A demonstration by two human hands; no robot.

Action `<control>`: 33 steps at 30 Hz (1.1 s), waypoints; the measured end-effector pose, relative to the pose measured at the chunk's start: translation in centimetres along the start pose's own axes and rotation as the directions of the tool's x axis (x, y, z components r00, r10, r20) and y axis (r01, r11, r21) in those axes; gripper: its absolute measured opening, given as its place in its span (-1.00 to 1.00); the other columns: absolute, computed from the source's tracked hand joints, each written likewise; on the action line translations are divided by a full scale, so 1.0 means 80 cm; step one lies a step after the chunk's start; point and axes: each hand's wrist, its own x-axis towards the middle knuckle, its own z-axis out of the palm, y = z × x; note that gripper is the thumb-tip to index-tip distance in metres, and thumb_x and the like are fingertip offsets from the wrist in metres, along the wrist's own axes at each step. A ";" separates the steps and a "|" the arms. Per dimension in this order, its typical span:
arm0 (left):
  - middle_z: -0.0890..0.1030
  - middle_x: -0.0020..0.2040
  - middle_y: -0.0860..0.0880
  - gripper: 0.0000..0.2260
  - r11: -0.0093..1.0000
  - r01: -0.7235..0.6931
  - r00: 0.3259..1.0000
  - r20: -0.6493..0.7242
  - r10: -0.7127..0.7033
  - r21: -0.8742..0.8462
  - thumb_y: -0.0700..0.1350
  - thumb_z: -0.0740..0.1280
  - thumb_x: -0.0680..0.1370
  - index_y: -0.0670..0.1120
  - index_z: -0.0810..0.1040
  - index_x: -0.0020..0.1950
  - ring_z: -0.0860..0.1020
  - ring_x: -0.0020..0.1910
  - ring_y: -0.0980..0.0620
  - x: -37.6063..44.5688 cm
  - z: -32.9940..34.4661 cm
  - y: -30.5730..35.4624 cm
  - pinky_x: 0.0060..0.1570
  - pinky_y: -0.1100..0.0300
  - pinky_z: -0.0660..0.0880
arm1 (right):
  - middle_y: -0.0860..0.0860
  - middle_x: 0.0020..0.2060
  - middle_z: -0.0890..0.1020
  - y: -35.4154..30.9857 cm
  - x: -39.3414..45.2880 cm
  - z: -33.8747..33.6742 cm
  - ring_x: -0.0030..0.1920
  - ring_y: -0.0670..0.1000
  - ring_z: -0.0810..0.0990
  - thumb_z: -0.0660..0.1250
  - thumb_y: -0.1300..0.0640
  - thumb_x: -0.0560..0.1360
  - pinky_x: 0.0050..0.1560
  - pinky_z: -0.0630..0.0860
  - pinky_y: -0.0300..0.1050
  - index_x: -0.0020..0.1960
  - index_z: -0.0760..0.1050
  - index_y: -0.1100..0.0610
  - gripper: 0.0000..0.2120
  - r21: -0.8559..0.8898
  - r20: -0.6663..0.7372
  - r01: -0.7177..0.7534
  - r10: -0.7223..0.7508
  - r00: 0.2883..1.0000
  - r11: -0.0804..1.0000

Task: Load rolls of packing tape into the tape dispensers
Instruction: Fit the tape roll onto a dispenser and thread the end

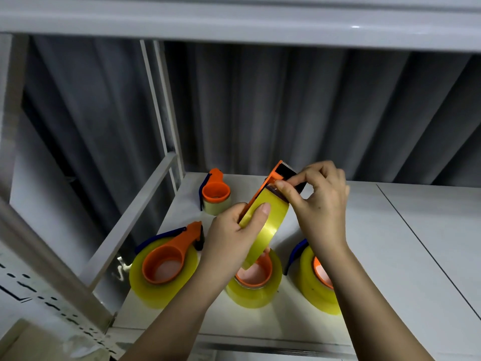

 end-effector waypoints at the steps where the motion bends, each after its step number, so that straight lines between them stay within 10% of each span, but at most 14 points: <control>1: 0.58 -0.31 -0.29 -0.39 1.000 0.001 1.000 0.012 -0.001 -0.005 0.36 0.29 0.39 -0.22 0.53 -0.10 0.62 -0.35 -0.16 0.000 -0.001 0.003 -0.24 -0.24 0.56 | -0.11 -0.15 0.44 0.001 0.004 -0.002 -0.04 0.00 0.41 0.41 -0.12 0.40 -0.12 0.13 -0.19 -0.24 0.58 0.04 -0.77 -0.004 0.008 0.011 -0.011 1.000 1.000; 8: 0.60 -0.43 -0.16 -0.60 0.992 0.085 0.991 0.115 -0.074 -0.094 0.10 0.27 0.52 -0.27 0.54 -0.09 0.59 -0.46 -0.03 0.000 -0.012 0.018 -0.34 0.07 0.61 | -0.14 -0.16 0.40 0.013 0.039 -0.019 -0.07 0.01 0.41 0.33 -0.18 0.39 -0.10 0.42 0.00 -0.25 0.59 0.06 -0.70 0.006 0.136 0.194 -0.193 0.972 0.981; 18: 0.57 -0.42 -0.21 -0.62 0.974 0.175 0.954 0.271 -0.131 -0.146 0.04 0.27 0.53 -0.32 0.54 -0.10 0.54 -0.46 -0.09 0.002 -0.024 0.030 -0.36 0.13 0.57 | -0.21 -0.13 0.42 0.021 0.071 -0.032 -0.01 -0.16 0.39 0.48 -0.03 0.36 -0.05 0.27 -0.54 -0.27 0.55 0.00 -0.84 0.148 0.470 0.165 -0.216 0.856 0.975; 33: 0.56 -0.46 -0.15 -0.63 0.949 0.239 0.944 0.277 -0.178 -0.206 0.06 0.25 0.52 -0.25 0.56 -0.20 0.53 -0.49 -0.02 -0.006 -0.029 0.034 -0.34 0.17 0.56 | -0.10 -0.18 0.51 0.023 0.075 -0.041 -0.05 -0.11 0.49 0.44 -0.17 0.31 -0.07 0.44 -0.36 -0.28 0.45 0.01 -0.71 0.274 0.488 0.118 -0.244 0.838 0.954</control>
